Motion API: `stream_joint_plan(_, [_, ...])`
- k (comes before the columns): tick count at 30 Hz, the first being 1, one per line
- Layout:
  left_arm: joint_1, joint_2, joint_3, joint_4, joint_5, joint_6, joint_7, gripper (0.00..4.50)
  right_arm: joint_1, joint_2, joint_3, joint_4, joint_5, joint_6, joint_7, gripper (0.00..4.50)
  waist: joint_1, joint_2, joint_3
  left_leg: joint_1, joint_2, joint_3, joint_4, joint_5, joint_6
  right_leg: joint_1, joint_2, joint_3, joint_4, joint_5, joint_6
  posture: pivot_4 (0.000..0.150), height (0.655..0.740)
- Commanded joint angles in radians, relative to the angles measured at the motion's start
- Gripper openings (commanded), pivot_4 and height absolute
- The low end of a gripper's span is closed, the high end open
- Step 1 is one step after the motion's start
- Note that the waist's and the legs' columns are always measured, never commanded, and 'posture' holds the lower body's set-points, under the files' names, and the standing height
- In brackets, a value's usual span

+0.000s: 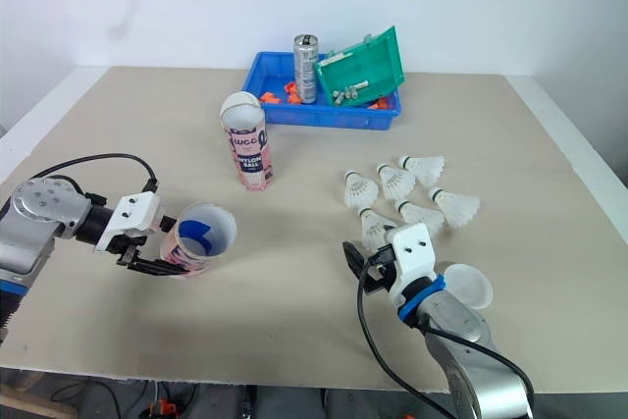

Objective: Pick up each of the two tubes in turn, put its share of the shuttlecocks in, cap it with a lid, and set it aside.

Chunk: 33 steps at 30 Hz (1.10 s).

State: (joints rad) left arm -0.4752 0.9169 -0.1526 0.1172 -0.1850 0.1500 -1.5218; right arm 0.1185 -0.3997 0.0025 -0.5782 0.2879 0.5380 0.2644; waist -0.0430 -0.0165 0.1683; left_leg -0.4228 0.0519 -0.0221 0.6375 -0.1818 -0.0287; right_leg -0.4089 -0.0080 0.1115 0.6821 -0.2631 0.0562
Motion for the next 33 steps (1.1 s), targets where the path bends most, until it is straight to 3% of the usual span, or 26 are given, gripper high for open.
stream_joint_plan(1, [0.051, -0.015, -0.045, -0.021, 0.018, 0.023, 0.01, 2.94, -0.026, 0.011, 0.008, 0.021, -0.017, -0.035, 0.014, 4.5, 0.0, 0.001, 0.0, 0.0, 0.0, 0.0, 0.0, 0.0, 0.0, 0.0, 0.0, 0.0, 0.0, 0.0, 0.0, 0.15, 0.7061])
stream_joint_plan(3, [0.063, -0.015, -0.04, -0.037, 0.014, 0.029, 0.019, 2.94, -0.046, 0.023, 0.016, 0.046, -0.024, -0.04, 0.016, 4.5, 0.0, 0.001, -0.001, 0.0, 0.0, 0.0, 0.0, 0.0, 0.0, 0.0, 0.0, 0.0, 0.0, 0.0, 0.0, 0.15, 0.7061])
stream_joint_plan(6, [0.071, -0.016, -0.036, -0.046, 0.015, 0.032, 0.025, 2.92, -0.072, 0.041, 0.02, 0.074, -0.031, -0.036, 0.014, 3.57, 0.0, 0.001, -0.001, 0.0, 0.0, 0.0, 0.0, 0.0, 0.0, 0.0, 0.0, 0.0, 0.0, 0.0, 0.0, 0.15, 0.7061])
stream_joint_plan(13, [0.068, -0.02, -0.039, -0.045, 0.03, 0.02, 0.037, 2.92, -0.043, 0.04, 0.022, 0.073, -0.06, -0.064, 0.03, 0.06, 0.001, 0.001, -0.001, 0.0, 0.0, 0.0, 0.0, 0.0, 0.0, 0.0, 0.0, 0.0, 0.0, -0.001, 0.001, 0.15, 0.7061])
stream_joint_plan(18, [0.06, -0.035, -0.049, -0.051, 0.028, 0.024, 0.032, 2.92, -0.028, 0.026, 0.014, 0.005, -0.081, -0.058, 0.025, 0.06, 0.002, 0.002, -0.001, 0.0, 0.0, 0.0, 0.0, 0.0, 0.0, 0.001, 0.0, 0.0, 0.0, -0.001, 0.0, 0.15, 0.7061])
stream_joint_plan(23, [0.045, -0.042, -0.051, -0.03, 0.039, 0.015, 0.022, 2.92, -0.03, -0.105, -0.032, -0.12, -0.068, -0.123, 0.149, 0.06, 0.007, 0.003, -0.002, 0.0, -0.002, 0.001, 0.0, 0.0, 0.0, 0.001, -0.002, 0.001, 0.0, -0.002, 0.002, 0.15, 0.7061])
stream_joint_plan(28, [0.027, -0.052, -0.057, -0.007, 0.044, 0.008, 0.01, 2.92, -0.248, -0.246, -0.05, -0.125, 0.039, -0.252, 0.404, 0.06, 0.007, 0.003, -0.001, 0.0, -0.003, 0.001, 0.001, 0.0, 0.001, 0.002, -0.004, 0.001, -0.001, -0.001, 0.002, 0.15, 0.7061])
stream_joint_plan(33, [0.016, -0.057, -0.052, 0.009, 0.042, 0.01, 0.003, 2.92, -0.434, -0.329, 0.045, -0.059, -0.019, -0.433, 0.587, 0.06, 0.013, 0.003, -0.001, 0.0, -0.003, 0.001, 0.0, 0.001, 0.001, 0.001, -0.004, -0.001, -0.001, -0.002, 0.002, 0.15, 0.7061])
